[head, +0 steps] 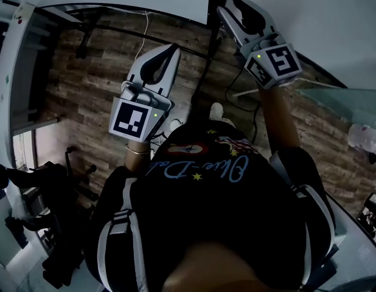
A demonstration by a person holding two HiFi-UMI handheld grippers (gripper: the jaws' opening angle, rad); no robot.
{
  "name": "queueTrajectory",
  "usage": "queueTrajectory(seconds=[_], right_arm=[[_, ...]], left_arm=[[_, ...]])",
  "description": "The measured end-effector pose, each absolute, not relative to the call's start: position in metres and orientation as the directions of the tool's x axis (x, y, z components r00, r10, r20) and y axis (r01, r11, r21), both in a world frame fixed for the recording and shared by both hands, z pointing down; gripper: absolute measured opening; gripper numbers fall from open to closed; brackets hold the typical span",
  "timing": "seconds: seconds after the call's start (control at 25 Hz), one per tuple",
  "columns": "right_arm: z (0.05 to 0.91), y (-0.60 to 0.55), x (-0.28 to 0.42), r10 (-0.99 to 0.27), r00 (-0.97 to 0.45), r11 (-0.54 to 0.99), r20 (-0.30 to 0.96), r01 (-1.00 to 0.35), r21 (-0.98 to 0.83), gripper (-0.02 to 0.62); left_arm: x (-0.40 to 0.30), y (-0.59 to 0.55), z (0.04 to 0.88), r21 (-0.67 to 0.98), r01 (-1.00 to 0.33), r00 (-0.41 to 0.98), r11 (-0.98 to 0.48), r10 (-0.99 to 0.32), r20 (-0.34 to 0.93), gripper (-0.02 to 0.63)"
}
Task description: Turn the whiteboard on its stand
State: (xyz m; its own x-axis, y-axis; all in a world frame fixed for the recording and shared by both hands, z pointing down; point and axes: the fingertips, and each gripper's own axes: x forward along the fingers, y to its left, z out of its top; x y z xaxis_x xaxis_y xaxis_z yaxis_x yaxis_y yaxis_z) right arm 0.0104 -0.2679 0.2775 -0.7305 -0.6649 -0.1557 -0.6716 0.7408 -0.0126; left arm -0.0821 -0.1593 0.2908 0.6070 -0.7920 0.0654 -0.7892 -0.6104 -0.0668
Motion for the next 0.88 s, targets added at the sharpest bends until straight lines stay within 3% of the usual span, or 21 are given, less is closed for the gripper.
queueTrajectory(seconds=[0.88], right_arm=[[0.286,-0.3,0.006,-0.701,-0.705,0.711,-0.108,-0.702,-0.036,0.167]], left_arm=[[-0.071,-0.197,0.291,-0.055,-0.734,0.673,-0.677,-0.736,0.076,0.002]])
